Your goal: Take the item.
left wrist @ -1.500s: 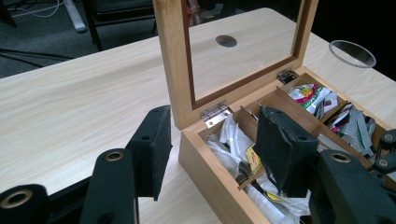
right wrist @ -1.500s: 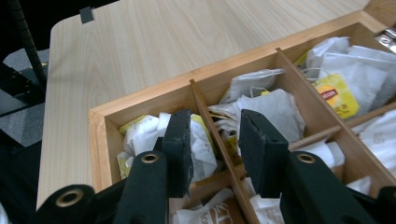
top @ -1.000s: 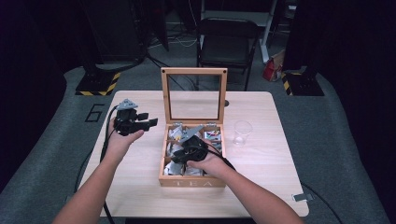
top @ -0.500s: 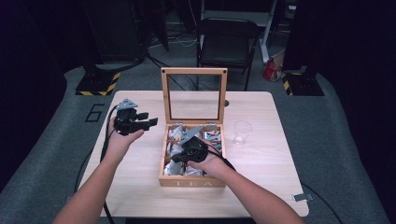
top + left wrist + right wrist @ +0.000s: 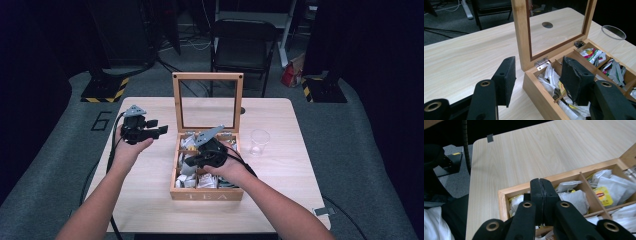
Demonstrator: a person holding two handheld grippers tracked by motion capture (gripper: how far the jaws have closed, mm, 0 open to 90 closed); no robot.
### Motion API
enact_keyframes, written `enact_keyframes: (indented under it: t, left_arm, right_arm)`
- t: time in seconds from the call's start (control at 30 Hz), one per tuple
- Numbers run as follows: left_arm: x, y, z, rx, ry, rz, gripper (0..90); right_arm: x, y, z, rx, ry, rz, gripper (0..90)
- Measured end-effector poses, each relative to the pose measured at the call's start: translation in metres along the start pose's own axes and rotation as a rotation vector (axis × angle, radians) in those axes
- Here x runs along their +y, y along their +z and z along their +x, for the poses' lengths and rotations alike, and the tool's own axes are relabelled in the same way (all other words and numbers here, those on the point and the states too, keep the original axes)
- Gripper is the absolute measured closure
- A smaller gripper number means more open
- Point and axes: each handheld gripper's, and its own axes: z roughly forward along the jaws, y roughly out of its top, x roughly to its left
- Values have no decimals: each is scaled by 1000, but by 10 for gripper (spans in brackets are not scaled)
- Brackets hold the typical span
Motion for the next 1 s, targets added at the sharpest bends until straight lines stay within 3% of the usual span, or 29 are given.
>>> enact_keyframes:
  t: [0.47,0.73,1.0]
  left_arm:
    - [2,-1,-1,2,3,-5,458]
    - [2,-2,-1,4,1,-5,458]
    - [2,-2,-1,5,0,-8,457]
  right_arm:
    - [14,-25,1,-21,-1,-28,898]
    - [14,-31,-3,-34,-5,-36,897]
    - [9,-44,-8,-66,23,-32,898]
